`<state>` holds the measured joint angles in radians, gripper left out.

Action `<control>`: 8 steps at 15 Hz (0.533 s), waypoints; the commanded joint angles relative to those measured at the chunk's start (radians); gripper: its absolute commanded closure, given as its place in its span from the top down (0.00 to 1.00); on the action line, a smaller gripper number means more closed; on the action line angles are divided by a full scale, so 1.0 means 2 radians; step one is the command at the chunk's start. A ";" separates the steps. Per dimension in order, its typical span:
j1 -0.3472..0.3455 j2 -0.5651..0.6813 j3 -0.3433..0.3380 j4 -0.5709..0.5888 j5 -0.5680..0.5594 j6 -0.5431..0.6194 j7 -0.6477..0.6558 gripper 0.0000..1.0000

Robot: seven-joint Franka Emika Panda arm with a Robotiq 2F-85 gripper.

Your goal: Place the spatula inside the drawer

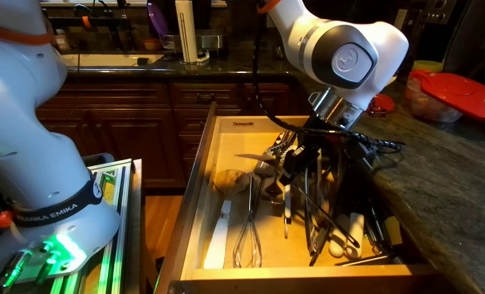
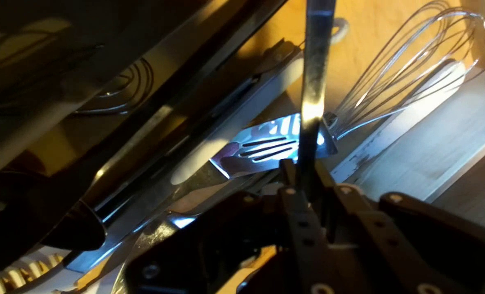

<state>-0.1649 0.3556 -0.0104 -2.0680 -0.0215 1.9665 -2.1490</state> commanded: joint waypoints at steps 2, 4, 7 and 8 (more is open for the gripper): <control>-0.001 0.021 0.001 0.007 -0.016 0.021 -0.033 0.03; -0.002 0.022 0.000 0.006 -0.020 0.030 -0.038 0.03; 0.001 0.025 -0.002 0.006 -0.038 0.030 -0.042 0.36; 0.001 0.024 -0.003 0.006 -0.044 0.029 -0.042 0.37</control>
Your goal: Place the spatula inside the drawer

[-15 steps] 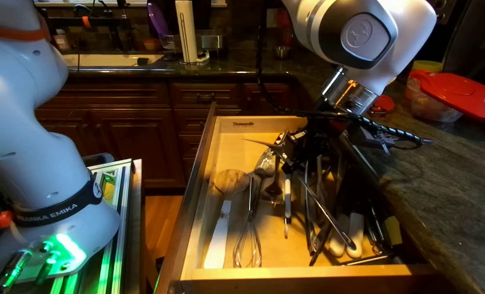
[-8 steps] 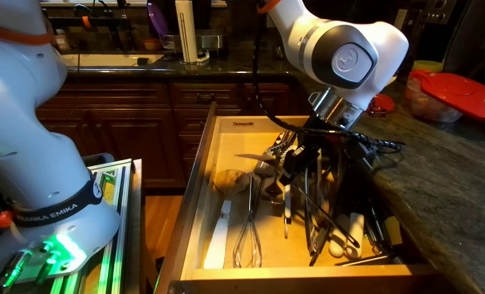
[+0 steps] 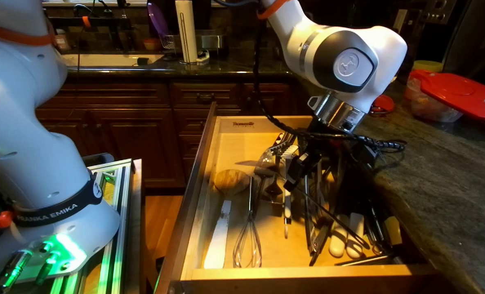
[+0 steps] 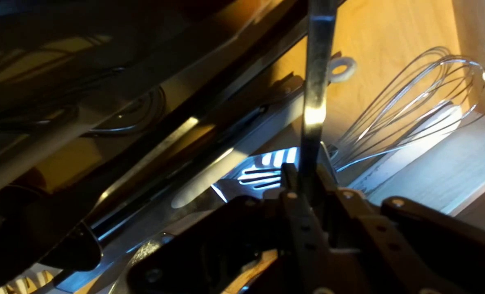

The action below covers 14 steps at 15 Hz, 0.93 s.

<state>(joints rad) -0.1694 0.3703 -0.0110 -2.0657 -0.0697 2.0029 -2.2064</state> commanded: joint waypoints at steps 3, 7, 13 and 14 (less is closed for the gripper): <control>0.004 0.000 -0.002 -0.003 -0.029 0.003 -0.011 0.58; 0.003 -0.040 0.005 -0.021 -0.005 -0.026 -0.014 0.88; -0.004 -0.126 -0.008 -0.025 0.088 -0.124 0.016 1.00; -0.006 -0.143 -0.015 -0.024 0.102 -0.126 0.033 1.00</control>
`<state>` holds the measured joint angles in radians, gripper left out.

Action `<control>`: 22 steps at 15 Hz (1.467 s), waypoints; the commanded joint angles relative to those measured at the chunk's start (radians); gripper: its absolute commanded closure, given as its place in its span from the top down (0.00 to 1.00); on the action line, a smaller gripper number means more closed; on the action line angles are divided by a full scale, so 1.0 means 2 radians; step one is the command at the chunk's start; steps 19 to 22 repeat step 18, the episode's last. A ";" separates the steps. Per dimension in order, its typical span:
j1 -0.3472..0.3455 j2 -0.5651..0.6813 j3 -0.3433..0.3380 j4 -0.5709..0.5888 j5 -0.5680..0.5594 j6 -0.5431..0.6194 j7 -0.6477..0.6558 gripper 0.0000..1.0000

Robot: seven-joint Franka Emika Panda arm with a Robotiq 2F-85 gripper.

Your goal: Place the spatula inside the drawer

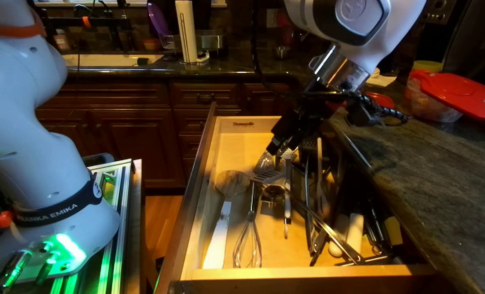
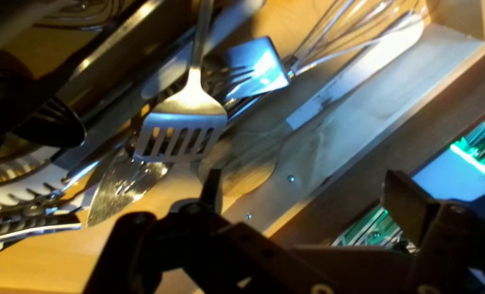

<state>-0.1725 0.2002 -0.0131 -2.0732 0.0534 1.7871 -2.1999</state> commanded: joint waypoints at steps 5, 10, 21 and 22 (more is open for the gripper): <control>-0.006 -0.120 -0.050 -0.012 0.046 -0.004 0.111 1.00; -0.007 -0.153 -0.076 -0.003 0.038 0.014 0.214 1.00; -0.002 -0.155 -0.086 0.006 0.027 0.017 0.308 1.00; -0.002 -0.155 -0.086 0.006 0.027 0.017 0.308 1.00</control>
